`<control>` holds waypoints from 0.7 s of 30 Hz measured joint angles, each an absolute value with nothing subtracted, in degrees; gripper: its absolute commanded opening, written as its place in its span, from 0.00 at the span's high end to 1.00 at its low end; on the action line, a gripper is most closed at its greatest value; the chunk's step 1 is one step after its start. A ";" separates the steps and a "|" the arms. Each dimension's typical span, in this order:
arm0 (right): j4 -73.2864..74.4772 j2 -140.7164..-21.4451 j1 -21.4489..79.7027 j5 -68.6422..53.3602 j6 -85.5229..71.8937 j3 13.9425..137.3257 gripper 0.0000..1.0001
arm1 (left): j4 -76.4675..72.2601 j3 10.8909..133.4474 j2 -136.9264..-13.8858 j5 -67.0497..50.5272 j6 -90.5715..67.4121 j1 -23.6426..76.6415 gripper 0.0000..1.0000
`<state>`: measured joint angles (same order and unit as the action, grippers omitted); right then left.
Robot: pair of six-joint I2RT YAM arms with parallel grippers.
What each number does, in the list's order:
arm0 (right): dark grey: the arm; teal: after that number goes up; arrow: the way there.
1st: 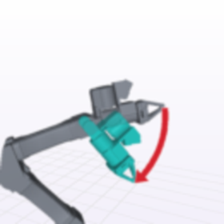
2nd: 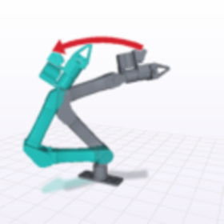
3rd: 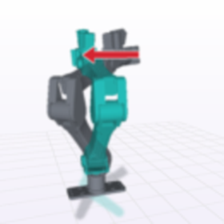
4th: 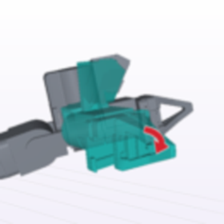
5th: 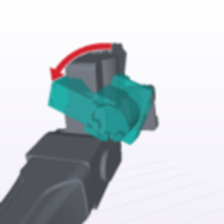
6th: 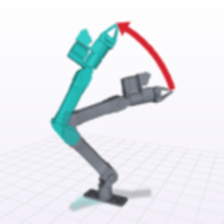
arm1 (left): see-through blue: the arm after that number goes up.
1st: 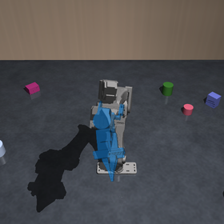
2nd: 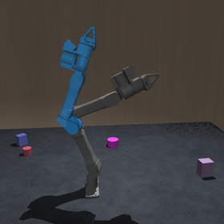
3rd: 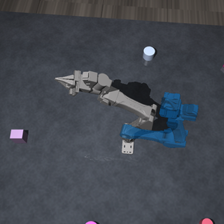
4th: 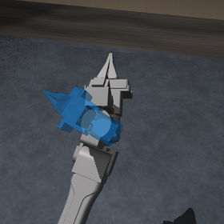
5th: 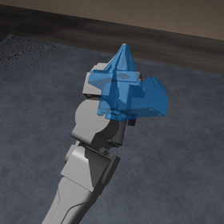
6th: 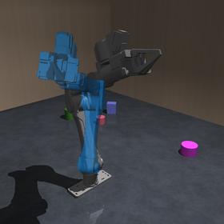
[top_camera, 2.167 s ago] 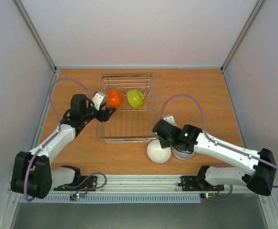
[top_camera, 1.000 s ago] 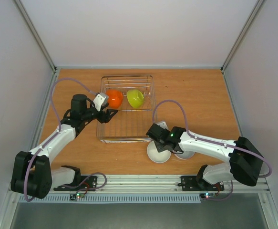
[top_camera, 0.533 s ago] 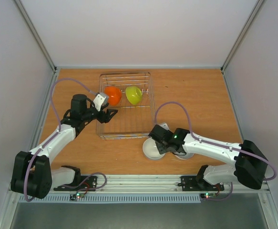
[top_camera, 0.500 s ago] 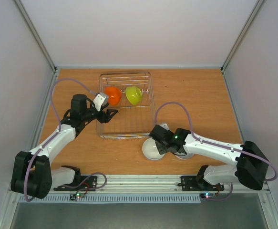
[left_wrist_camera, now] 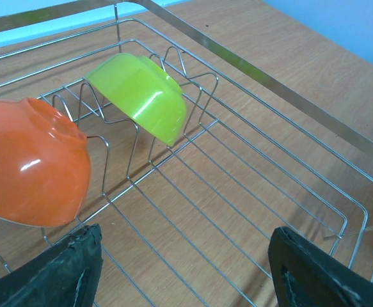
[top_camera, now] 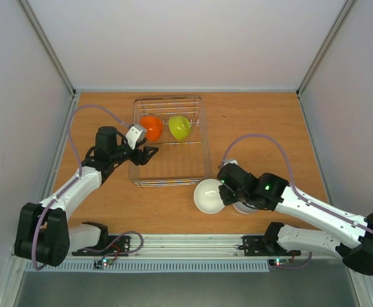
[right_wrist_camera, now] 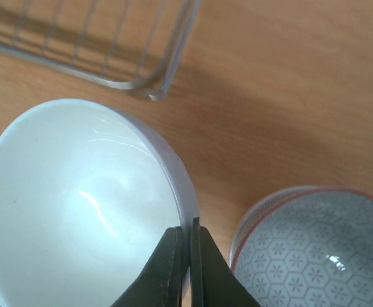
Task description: Load the bowls into the dish rack
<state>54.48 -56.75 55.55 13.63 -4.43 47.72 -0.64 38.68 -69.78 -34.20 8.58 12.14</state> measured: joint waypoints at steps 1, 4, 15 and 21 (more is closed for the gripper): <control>54.92 -56.40 55.55 13.91 -4.14 48.93 0.99 | -0.64 38.68 -69.78 -34.28 8.60 12.21 0.28; 55.64 -56.84 55.55 15.49 -2.83 54.22 0.99 | -0.34 38.68 -69.67 -34.79 8.60 12.56 0.27; 53.17 -77.12 54.41 22.35 5.69 74.26 0.99 | 4.99 40.71 -69.14 -42.61 9.47 13.21 0.24; 51.44 -90.17 52.93 24.64 9.32 83.26 0.99 | 5.87 40.84 -69.14 -44.86 9.47 13.21 0.24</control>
